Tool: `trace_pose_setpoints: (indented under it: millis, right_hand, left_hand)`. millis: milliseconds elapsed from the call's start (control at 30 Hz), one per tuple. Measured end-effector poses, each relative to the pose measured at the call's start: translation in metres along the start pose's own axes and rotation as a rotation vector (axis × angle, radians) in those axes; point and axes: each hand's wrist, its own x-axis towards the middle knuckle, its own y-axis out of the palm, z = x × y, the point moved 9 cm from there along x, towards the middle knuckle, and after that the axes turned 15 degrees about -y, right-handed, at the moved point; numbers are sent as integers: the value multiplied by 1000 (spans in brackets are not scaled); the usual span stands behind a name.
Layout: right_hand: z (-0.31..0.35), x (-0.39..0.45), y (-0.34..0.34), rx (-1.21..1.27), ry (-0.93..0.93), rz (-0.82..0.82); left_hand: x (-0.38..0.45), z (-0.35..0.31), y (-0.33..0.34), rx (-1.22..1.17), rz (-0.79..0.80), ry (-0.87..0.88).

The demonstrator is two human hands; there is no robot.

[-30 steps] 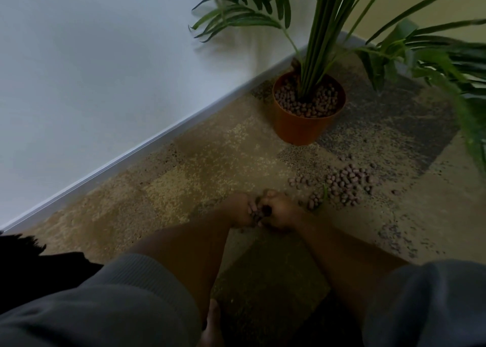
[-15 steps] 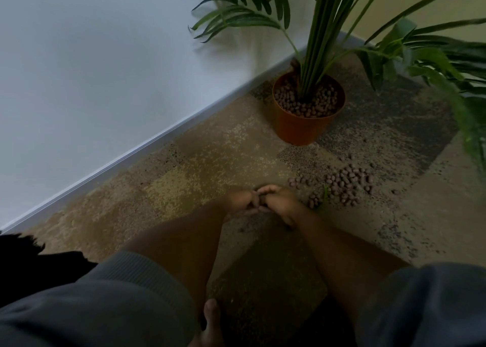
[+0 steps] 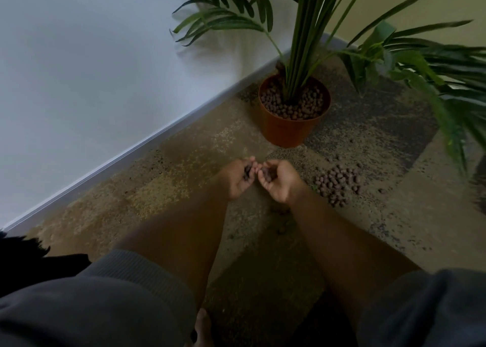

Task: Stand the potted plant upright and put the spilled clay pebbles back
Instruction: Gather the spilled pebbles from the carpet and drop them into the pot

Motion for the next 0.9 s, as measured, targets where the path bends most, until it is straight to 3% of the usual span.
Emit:
trace_pose_setpoints:
  millis: [133, 267, 433, 600, 900]
  right_hand:
    - [53, 7, 19, 245, -108, -61]
    - [107, 7, 35, 420, -245, -52]
    - [155, 3, 54, 402, -407, 27]
    - [169, 9, 58, 428, -388, 36]
    - [162, 6, 48, 387, -421, 5]
  left_hand:
    - [-9, -39, 37, -250, 88, 77]
    - [-22, -70, 78, -302, 164, 154]
    - [-28, -96, 121, -270, 247, 214]
    - [-31, -102, 142, -239, 387, 231]
    - [-27, -93, 113, -296, 311, 182]
